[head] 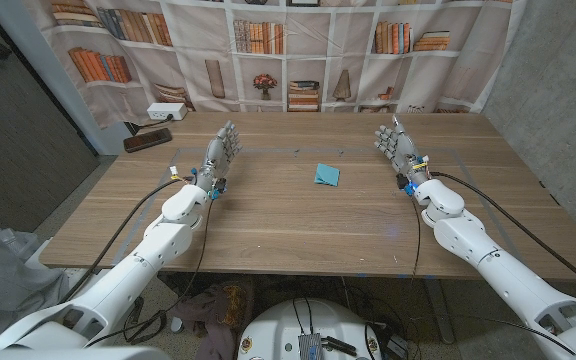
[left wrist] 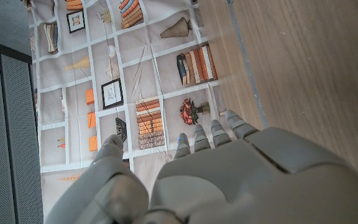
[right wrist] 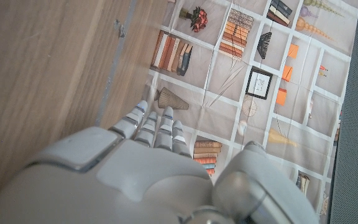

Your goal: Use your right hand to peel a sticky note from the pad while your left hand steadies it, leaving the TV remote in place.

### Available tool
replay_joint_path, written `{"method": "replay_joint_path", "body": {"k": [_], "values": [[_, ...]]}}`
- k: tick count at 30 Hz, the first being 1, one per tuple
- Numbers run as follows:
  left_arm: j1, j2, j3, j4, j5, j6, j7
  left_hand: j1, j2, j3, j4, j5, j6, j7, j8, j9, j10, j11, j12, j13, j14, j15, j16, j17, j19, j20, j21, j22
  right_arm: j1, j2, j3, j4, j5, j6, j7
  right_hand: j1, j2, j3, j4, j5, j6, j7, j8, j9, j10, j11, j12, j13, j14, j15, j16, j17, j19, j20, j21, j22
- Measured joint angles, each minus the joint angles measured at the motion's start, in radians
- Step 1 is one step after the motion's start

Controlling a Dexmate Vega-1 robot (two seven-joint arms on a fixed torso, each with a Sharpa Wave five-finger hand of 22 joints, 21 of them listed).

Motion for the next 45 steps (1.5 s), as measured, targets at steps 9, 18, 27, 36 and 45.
{"method": "replay_joint_path", "body": {"k": [9, 18, 27, 36, 45], "values": [[0.018, 0.008, -0.005, -0.024, 0.003, -0.005, 0.010, 0.002, 0.002, 0.000, 0.000, 0.000, 0.023, -0.002, 0.008, 0.000, 0.009, -0.006, 0.000, 0.000, 0.000, 0.000, 0.000, 0.000, 0.000, 0.000, 0.000, 0.000, -0.007, -0.024, -0.010, -0.018, -0.032, 0.021, 0.018, 0.067, -0.007, 0.018, -0.046, 0.000, -0.031, 0.001, 0.002, 0.000, -0.008, 0.010, 0.000, 0.000, 0.009, 0.024, 0.000, -0.001, 0.007, 0.020, 0.000, -0.001], [0.043, 0.026, -0.005, -0.091, 0.051, 0.004, 0.077, 0.012, 0.012, 0.000, 0.000, 0.000, 0.130, 0.034, 0.037, 0.000, 0.061, -0.010, 0.016, 0.000, 0.000, 0.000, 0.000, 0.000, 0.004, 0.004, -0.005, 0.000, -0.004, -0.073, -0.018, -0.038, -0.091, 0.015, 0.014, 0.125, -0.027, 0.033, -0.088, -0.005, -0.037, 0.005, 0.012, 0.000, 0.001, 0.020, 0.000, 0.000, 0.026, 0.049, 0.004, -0.003, 0.038, 0.076, 0.006, -0.003], [0.060, 0.035, 0.011, -0.147, 0.110, 0.029, 0.142, 0.020, 0.004, 0.000, 0.000, 0.000, 0.114, 0.018, 0.033, 0.000, 0.061, -0.010, 0.016, 0.000, 0.000, 0.000, 0.000, 0.000, 0.004, 0.003, -0.005, 0.000, 0.002, -0.118, -0.025, -0.041, -0.145, 0.015, 0.018, 0.156, -0.021, 0.043, -0.106, -0.005, -0.039, 0.003, 0.012, 0.000, 0.002, 0.012, 0.000, 0.000, 0.030, 0.038, 0.003, 0.000, 0.034, 0.073, 0.006, 0.000], [0.064, 0.032, 0.013, -0.158, 0.113, 0.034, 0.147, 0.020, 0.004, -0.004, -0.004, 0.000, 0.114, 0.018, 0.033, 0.000, 0.061, -0.010, 0.016, 0.000, 0.000, 0.000, 0.000, 0.000, 0.004, 0.003, -0.005, 0.000, -0.001, -0.142, -0.035, -0.058, -0.200, 0.012, -0.008, 0.186, -0.016, 0.058, -0.121, -0.005, -0.057, 0.004, 0.012, 0.000, -0.004, 0.007, 0.000, 0.000, 0.020, 0.029, -0.001, 0.000, 0.021, 0.060, 0.002, 0.000], [0.064, 0.029, 0.004, -0.154, 0.089, 0.015, 0.121, 0.020, 0.004, -0.004, -0.004, 0.000, 0.114, 0.018, 0.026, 0.000, 0.061, -0.010, 0.016, 0.000, 0.000, 0.000, 0.000, 0.000, 0.004, 0.003, -0.005, 0.000, 0.011, -0.166, -0.061, -0.077, -0.277, 0.010, -0.016, 0.225, -0.014, 0.070, -0.133, -0.004, -0.091, 0.001, 0.012, 0.000, -0.016, -0.005, -0.001, 0.000, -0.001, 0.033, -0.005, 0.000, 0.005, 0.055, -0.002, 0.000]]}}
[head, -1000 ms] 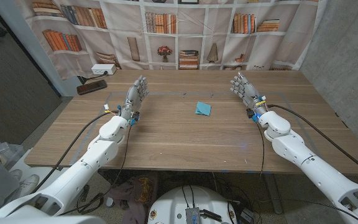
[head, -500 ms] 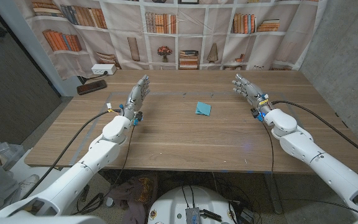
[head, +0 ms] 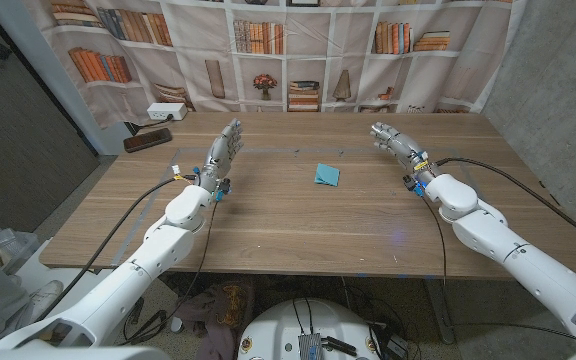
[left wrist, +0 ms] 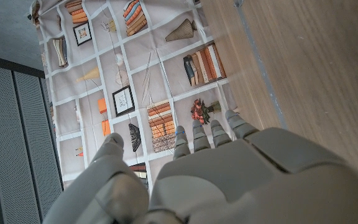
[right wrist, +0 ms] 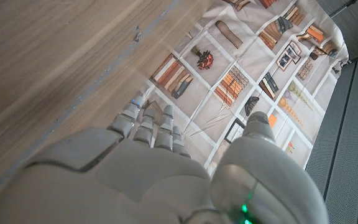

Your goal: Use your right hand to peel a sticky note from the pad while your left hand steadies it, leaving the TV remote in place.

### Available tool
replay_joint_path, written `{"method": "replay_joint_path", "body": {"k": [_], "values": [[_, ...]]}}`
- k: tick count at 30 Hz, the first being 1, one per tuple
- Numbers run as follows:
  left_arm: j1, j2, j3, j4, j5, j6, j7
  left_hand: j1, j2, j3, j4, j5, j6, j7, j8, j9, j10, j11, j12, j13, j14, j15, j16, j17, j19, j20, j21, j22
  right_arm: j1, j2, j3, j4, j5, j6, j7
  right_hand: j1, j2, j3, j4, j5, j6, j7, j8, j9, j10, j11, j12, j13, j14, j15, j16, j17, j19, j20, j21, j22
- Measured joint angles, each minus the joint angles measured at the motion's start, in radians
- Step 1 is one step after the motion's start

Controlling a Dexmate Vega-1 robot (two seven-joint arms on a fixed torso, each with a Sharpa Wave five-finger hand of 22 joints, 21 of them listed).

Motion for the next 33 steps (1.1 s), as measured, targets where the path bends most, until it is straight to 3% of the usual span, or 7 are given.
{"method": "replay_joint_path", "body": {"k": [7, 33], "values": [[0.004, -0.002, -0.003, -0.002, -0.017, -0.002, -0.011, 0.000, 0.000, 0.000, 0.000, 0.000, 0.004, 0.004, -0.001, 0.000, 0.000, 0.000, 0.000, 0.000, 0.000, 0.000, 0.000, 0.000, 0.000, 0.000, 0.000, 0.000, 0.018, -0.018, -0.018, -0.002, -0.054, 0.007, 0.006, 0.013, -0.003, 0.004, -0.004, 0.000, -0.018, 0.004, -0.005, 0.005, -0.008, 0.014, -0.006, 0.000, -0.007, 0.007, 0.000, 0.000, -0.009, 0.009, 0.000, 0.000], [-0.011, -0.008, 0.002, 0.010, -0.030, 0.018, -0.022, 0.000, 0.000, -0.004, -0.004, 0.000, 0.004, 0.004, -0.008, 0.000, 0.005, 0.005, 0.000, 0.000, 0.000, 0.000, 0.000, 0.000, 0.011, 0.000, -0.004, 0.000, 0.073, -0.076, -0.086, -0.012, -0.291, 0.006, 0.007, 0.036, -0.017, 0.008, -0.008, 0.000, -0.086, 0.011, -0.016, 0.005, -0.002, 0.019, -0.006, 0.005, -0.018, 0.009, 0.000, 0.000, -0.023, 0.012, 0.000, 0.000]]}}
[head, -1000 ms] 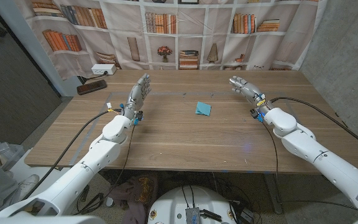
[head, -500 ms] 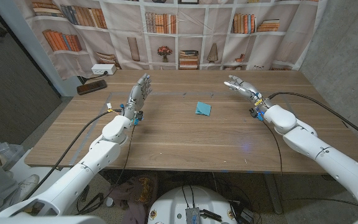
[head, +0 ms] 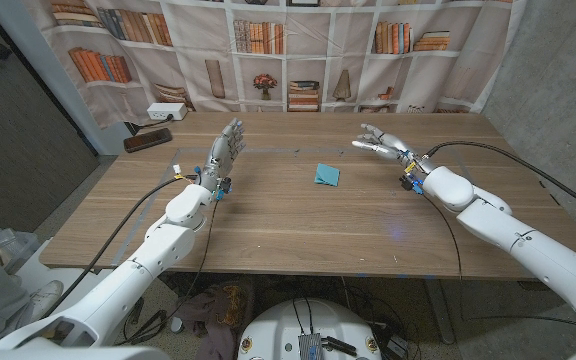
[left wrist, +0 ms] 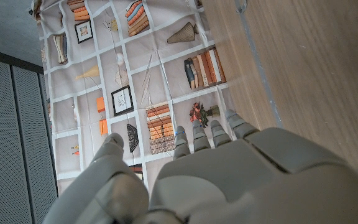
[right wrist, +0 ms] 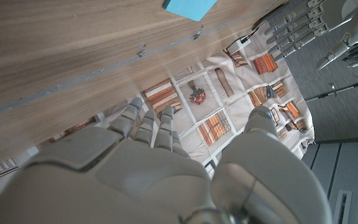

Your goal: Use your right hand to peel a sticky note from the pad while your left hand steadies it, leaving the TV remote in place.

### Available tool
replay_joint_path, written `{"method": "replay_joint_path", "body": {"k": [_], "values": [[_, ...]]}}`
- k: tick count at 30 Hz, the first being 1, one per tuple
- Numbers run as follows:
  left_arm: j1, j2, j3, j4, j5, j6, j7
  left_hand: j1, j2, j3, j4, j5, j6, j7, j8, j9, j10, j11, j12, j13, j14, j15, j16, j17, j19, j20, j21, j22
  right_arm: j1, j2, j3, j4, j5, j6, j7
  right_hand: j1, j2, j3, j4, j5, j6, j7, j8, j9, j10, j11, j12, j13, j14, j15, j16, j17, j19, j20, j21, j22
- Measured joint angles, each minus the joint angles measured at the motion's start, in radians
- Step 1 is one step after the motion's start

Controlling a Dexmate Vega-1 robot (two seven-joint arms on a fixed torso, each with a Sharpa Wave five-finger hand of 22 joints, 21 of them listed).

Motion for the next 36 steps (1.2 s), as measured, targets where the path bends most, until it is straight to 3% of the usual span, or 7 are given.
{"method": "replay_joint_path", "body": {"k": [15, 21, 29, 36], "values": [[-0.015, -0.008, 0.009, 0.019, 0.002, 0.001, -0.004, 0.000, 0.000, 0.000, 0.000, 0.000, 0.005, -0.005, 0.000, 0.000, 0.005, -0.005, 0.000, 0.000, 0.000, 0.000, 0.000, 0.000, 0.000, 0.000, 0.000, 0.000, 0.003, -0.031, -0.028, -0.060, -0.135, -0.064, -0.040, 0.008, -0.008, 0.000, 0.000, -0.004, -0.021, 0.000, 0.000, 0.000, -0.004, -0.004, 0.000, 0.000, -0.019, 0.006, 0.000, 0.000, -0.013, 0.013, 0.000, 0.000], [-0.028, -0.008, 0.014, 0.030, 0.002, 0.003, -0.017, 0.000, 0.000, 0.000, 0.000, 0.000, 0.005, -0.005, -0.004, 0.000, 0.023, 0.002, 0.000, 0.000, 0.062, -0.018, 0.019, 0.001, 0.026, -0.018, 0.006, 0.000, 0.003, -0.040, -0.043, -0.089, -0.209, -0.102, -0.059, 0.008, -0.008, 0.000, 0.000, -0.004, -0.027, -0.005, 0.000, 0.000, -0.001, 0.010, 0.005, 0.004, -0.024, 0.011, 0.000, 0.000, -0.017, 0.017, 0.000, 0.000], [-0.042, -0.012, 0.018, 0.043, 0.001, 0.006, -0.036, 0.003, 0.003, -0.004, -0.004, 0.000, 0.013, -0.009, -0.008, 0.000, -0.008, -0.003, -0.014, 0.000, 0.034, -0.009, 0.008, 0.005, 0.020, -0.011, 0.002, 0.005, 0.008, -0.043, -0.061, -0.119, -0.279, -0.148, -0.074, 0.013, -0.013, -0.003, 0.003, -0.004, -0.027, -0.005, 0.000, 0.000, 0.001, 0.013, 0.007, 0.010, -0.030, 0.017, 0.000, 0.000, -0.022, 0.022, 0.000, 0.000], [-0.043, -0.020, 0.018, 0.043, -0.005, 0.002, -0.037, 0.003, 0.003, -0.004, -0.004, 0.000, 0.013, -0.009, -0.008, 0.000, -0.009, -0.002, -0.014, 0.000, 0.034, -0.009, 0.006, 0.005, 0.017, -0.014, 0.000, 0.005, 0.023, -0.044, -0.080, -0.141, -0.331, -0.184, -0.049, 0.013, -0.013, -0.007, 0.007, -0.004, -0.026, 0.006, 0.000, 0.000, -0.014, 0.036, 0.007, 0.014, -0.049, 0.037, 0.000, 0.005, -0.038, 0.037, -0.001, 0.000]]}}
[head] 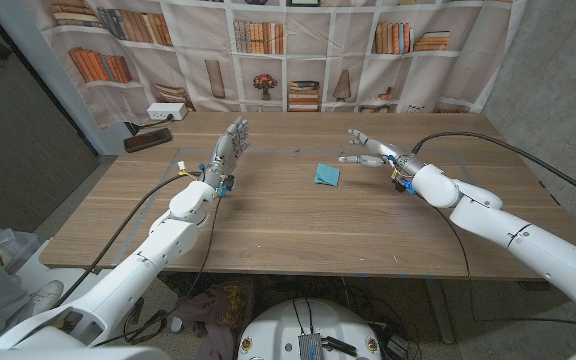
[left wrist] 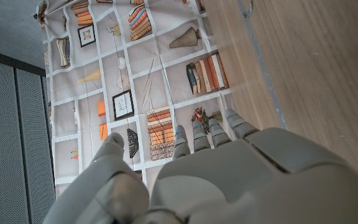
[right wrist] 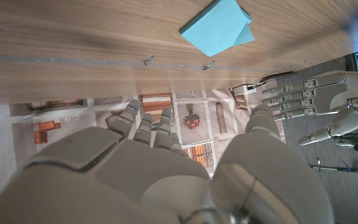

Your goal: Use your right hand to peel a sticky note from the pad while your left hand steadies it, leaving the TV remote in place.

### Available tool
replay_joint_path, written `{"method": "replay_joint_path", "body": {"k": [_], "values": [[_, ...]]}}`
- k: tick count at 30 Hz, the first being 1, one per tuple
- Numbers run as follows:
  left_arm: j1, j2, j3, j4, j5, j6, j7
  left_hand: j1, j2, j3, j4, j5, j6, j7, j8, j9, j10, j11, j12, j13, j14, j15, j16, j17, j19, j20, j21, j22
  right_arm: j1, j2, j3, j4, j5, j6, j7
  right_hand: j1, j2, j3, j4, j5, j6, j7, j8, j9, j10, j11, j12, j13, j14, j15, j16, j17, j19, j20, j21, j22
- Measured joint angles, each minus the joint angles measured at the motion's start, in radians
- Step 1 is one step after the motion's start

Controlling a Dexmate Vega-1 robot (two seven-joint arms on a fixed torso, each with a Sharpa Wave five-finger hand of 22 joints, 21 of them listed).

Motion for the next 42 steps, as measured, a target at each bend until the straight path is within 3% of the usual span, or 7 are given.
{"method": "replay_joint_path", "body": {"k": [12, 18, 20, 21, 29, 35, 42], "values": [[0.001, -0.003, -0.003, -0.006, -0.006, -0.014, -0.004, 0.007, 0.007, 0.000, 0.000, 0.000, 0.002, 0.002, 0.000, 0.000, 0.000, 0.000, 0.000, 0.000, -0.009, -0.002, 0.000, 0.000, -0.003, 0.004, 0.000, 0.000, 0.025, 0.000, -0.036, -0.027, -0.083, -0.045, 0.044, -0.004, -0.004, -0.008, 0.008, 0.000, -0.002, 0.009, 0.000, 0.005, -0.004, 0.007, 0.000, 0.004, -0.011, 0.011, 0.000, 0.000, -0.022, 0.010, -0.006, 0.000], [0.001, -0.003, -0.003, -0.005, -0.006, -0.014, -0.004, 0.007, 0.007, -0.004, -0.004, 0.000, 0.012, 0.013, -0.004, 0.000, 0.000, 0.000, 0.000, 0.000, -0.022, -0.014, -0.001, -0.003, 0.004, -0.076, 0.000, -0.003, 0.025, 0.000, -0.036, -0.027, -0.110, -0.064, 0.051, -0.008, -0.008, -0.010, 0.010, 0.000, -0.002, 0.009, 0.000, 0.005, 0.002, 0.012, 0.008, 0.009, -0.011, 0.011, 0.000, 0.000, -0.022, 0.010, -0.006, 0.000], [-0.001, -0.004, -0.004, -0.003, -0.006, -0.014, -0.004, 0.007, 0.007, -0.004, -0.004, 0.000, 0.012, 0.013, -0.004, 0.000, 0.000, 0.000, 0.000, 0.000, -0.022, -0.014, -0.004, -0.003, 0.004, -0.076, 0.000, -0.003, 0.025, 0.000, -0.036, -0.027, -0.121, -0.072, 0.051, -0.008, -0.008, -0.010, 0.010, 0.000, -0.002, 0.009, 0.000, 0.005, 0.002, 0.012, 0.008, 0.009, -0.011, 0.011, 0.000, 0.000, -0.022, 0.010, -0.006, 0.000], [-0.001, -0.004, -0.003, -0.002, -0.006, -0.014, -0.004, 0.007, 0.007, -0.004, -0.004, 0.000, 0.012, 0.013, -0.004, 0.000, 0.000, 0.000, 0.000, 0.000, -0.022, -0.014, -0.004, -0.003, 0.004, -0.076, 0.000, -0.003, 0.047, 0.005, -0.076, -0.045, -0.126, -0.076, 0.050, -0.008, -0.008, -0.010, 0.010, 0.000, -0.002, 0.009, 0.000, 0.005, 0.002, 0.012, 0.008, 0.009, -0.011, 0.011, 0.000, 0.000, -0.022, 0.010, -0.006, 0.000], [-0.002, -0.003, -0.004, -0.003, -0.010, -0.037, -0.024, 0.007, 0.007, -0.004, -0.004, 0.000, 0.012, 0.013, -0.004, 0.000, 0.006, 0.006, 0.000, 0.000, -0.022, -0.014, -0.004, -0.003, -0.009, -0.051, 0.000, -0.003, 0.048, 0.011, -0.087, -0.042, -0.153, -0.086, 0.044, -0.008, -0.008, -0.010, 0.010, 0.000, -0.001, 0.019, 0.000, 0.005, -0.033, 0.025, 0.005, 0.014, -0.028, 0.014, 0.000, 0.000, -0.029, 0.007, -0.006, 0.000], [-0.001, -0.002, -0.005, -0.008, -0.010, -0.038, -0.024, 0.007, 0.007, -0.008, -0.008, 0.000, 0.016, 0.016, -0.004, 0.000, 0.028, -0.005, 0.006, 0.005, -0.022, -0.014, -0.004, -0.003, 0.004, -0.086, 0.000, -0.003, 0.053, 0.018, -0.102, -0.026, -0.160, -0.078, 0.047, 0.015, 0.028, 0.007, 0.010, 0.012, 0.000, 0.018, 0.005, 0.005, -0.064, 0.029, 0.001, 0.023, -0.045, 0.016, 0.000, 0.000, -0.055, 0.013, -0.006, 0.000], [0.006, 0.000, -0.006, -0.015, -0.010, -0.039, -0.022, 0.007, 0.007, -0.008, -0.008, 0.000, 0.016, 0.016, -0.004, 0.000, 0.028, -0.005, 0.006, 0.005, -0.022, -0.014, -0.004, -0.003, 0.004, -0.086, 0.000, -0.003, 0.070, 0.033, -0.124, 0.006, -0.174, -0.072, 0.055, 0.024, 0.036, 0.021, 0.007, 0.020, 0.000, 0.018, 0.005, 0.005, -0.125, 0.014, -0.013, 0.032, -0.063, 0.016, 0.000, 0.000, -0.062, 0.021, -0.006, 0.000]]}}
